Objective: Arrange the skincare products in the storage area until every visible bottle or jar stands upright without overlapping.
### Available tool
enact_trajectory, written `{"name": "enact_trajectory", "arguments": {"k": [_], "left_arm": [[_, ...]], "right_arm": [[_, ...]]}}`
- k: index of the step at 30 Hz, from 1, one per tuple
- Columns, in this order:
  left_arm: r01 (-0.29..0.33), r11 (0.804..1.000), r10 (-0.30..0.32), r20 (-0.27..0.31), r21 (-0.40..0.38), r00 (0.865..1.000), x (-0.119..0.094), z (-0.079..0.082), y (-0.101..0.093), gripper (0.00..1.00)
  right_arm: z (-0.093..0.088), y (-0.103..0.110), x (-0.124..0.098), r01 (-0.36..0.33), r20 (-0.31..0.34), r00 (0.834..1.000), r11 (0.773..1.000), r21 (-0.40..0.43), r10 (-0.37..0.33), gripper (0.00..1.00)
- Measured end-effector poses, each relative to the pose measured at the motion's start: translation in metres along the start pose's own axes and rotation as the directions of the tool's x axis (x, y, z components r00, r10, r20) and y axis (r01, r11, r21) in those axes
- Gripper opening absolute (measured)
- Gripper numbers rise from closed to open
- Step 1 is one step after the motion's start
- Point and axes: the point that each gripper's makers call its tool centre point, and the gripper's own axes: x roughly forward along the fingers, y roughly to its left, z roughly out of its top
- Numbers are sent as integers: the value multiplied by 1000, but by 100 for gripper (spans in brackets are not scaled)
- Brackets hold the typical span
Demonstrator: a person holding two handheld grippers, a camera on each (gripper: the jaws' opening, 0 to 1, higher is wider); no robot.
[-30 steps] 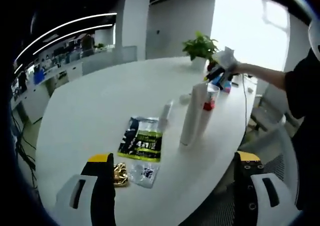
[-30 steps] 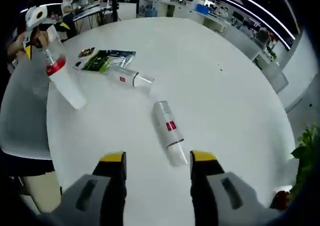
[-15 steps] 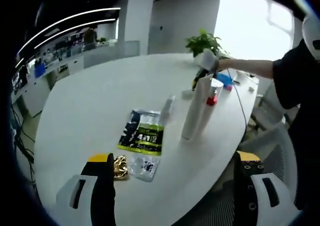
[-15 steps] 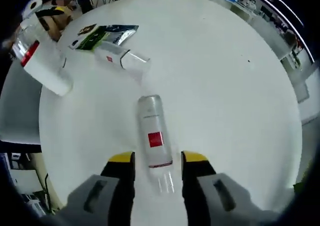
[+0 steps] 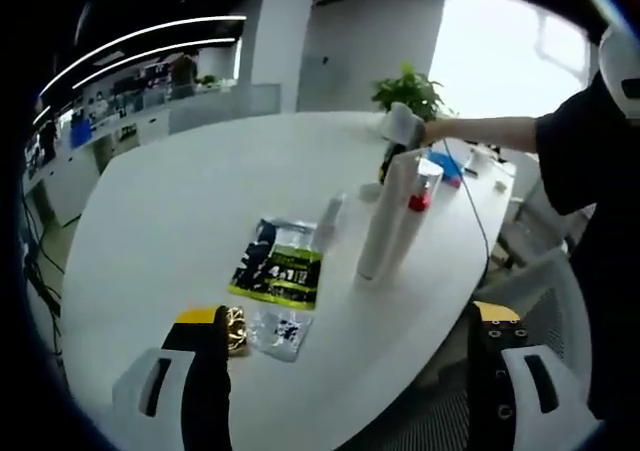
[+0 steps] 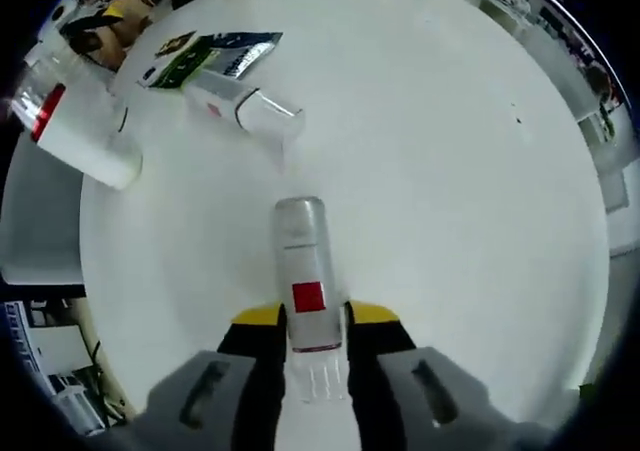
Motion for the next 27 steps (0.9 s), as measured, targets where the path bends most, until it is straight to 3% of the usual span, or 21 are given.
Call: {"name": "enact_trajectory", "arguments": {"k": [4,10,15,20,27], "left_arm": [[-2,1000,2,11,3,1000,-3,0,2,97],[7,999,-8,32,39,999,-5,8,-14,97],[21,995,-26,55,95,998,-12,13,-21,97],[45,987,-54,55,154,997,-15,6,-22,89],[134,961,-145,28,241,989,-18,3,-50,74]], "right_arm": [[1,1,1,11,-17,1000,1000,3,-11,20],[1,13,-1,39,-41,998,998,51,-37,19],[-1,43,-16,70,4,998,995,69,-70,18],[-3,68,-45,133,30,990,987,89,-136,18],[-8,122,-76,178,49,982,980,95,-183,18]]}}
